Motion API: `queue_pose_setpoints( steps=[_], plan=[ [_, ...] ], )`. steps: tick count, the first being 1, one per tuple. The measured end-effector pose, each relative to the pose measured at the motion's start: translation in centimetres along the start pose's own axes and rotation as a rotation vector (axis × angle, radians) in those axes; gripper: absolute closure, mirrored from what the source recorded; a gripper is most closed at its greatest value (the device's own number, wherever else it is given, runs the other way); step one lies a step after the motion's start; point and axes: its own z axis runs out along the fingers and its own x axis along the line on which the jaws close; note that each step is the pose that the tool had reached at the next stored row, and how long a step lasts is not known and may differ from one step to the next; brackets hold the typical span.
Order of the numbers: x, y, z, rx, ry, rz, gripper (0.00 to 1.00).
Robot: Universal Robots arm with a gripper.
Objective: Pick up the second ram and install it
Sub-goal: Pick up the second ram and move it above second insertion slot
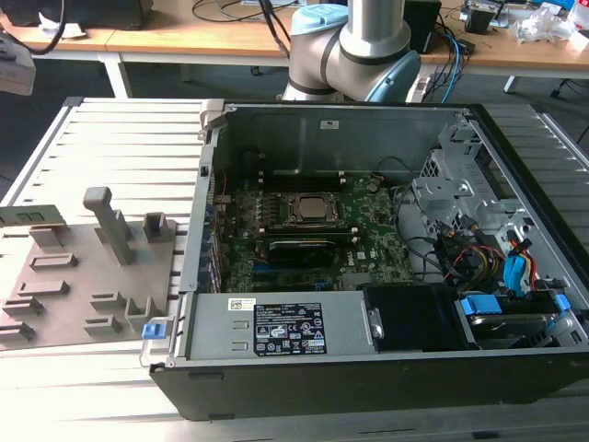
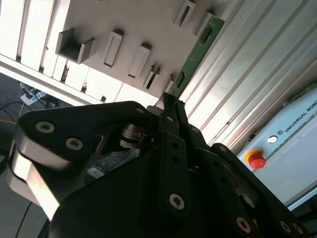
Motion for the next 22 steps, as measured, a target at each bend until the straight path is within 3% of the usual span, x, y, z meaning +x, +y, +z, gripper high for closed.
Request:
queue_pose_setpoints(
  steps=[10,15,16,17,18,19,20,21,22],
  plan=[
    [-0.03,0.09,-2.01,0.0,0.0001,0.0,0.86],
    [-0.05,0.16,-3.59,-0.0001,-0.0001,0.0,0.86],
    [-0.04,0.15,-3.68,-0.0001,-0.0074,-0.001,0.86],
    [-0.08,0.16,-3.68,-0.0003,-0.0213,-0.001,0.86],
    [-0.64,0.17,-3.67,-0.0003,-0.0222,-0.001,0.86],
    [-1.69,0.05,-3.66,-0.0008,-0.0222,-0.001,0.86],
    [-3.33,-0.26,-3.66,-0.0037,-0.0221,-0.001,0.86],
    [-3.84,-0.34,-3.65,-0.0043,-0.0222,-0.001,0.86],
    [-4.79,-0.43,-3.64,-0.005,-0.0222,-0.001,0.86]
  ],
)
